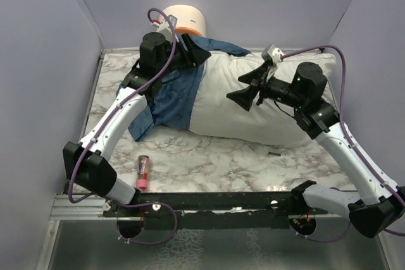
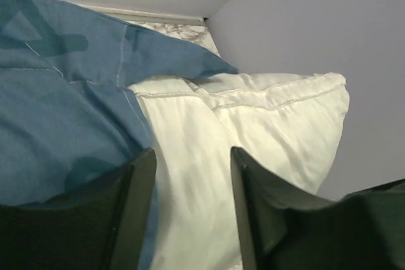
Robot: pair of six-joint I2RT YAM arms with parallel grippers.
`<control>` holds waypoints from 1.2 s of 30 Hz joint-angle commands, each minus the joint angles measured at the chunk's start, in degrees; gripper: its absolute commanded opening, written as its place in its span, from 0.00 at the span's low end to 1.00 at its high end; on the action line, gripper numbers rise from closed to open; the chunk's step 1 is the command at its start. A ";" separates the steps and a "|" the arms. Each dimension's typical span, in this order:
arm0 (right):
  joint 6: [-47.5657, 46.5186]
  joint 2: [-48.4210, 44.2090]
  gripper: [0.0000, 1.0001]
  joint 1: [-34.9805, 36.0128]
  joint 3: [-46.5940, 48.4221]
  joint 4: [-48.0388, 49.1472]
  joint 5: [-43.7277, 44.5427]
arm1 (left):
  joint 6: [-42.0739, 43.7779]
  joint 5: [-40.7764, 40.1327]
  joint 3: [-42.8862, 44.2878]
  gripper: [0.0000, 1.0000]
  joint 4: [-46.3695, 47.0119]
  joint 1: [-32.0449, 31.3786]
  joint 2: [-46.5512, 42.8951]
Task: Put the pillow into the pillowcase
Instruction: Stuff the pillow into the pillowcase.
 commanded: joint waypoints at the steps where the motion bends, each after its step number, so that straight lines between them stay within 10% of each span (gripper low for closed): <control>1: -4.26 1.67 0.77 0.50 -2.11 -9.73 -4.45 | 11.24 -8.04 8.63 0.59 -12.24 0.58 -3.37; 8: -3.82 -0.59 0.78 0.51 -4.68 -9.78 -4.21 | 14.98 -1.63 -2.45 0.63 -15.02 2.19 -17.59; 20: -1.88 -3.69 0.77 1.92 -17.64 -1.98 -4.38 | 0.12 -6.01 -49.15 0.62 -6.33 1.45 -48.61; 36: 4.37 -2.39 0.77 3.57 -21.01 -1.29 8.77 | 9.82 -11.03 -46.32 0.60 20.65 -0.51 -18.43</control>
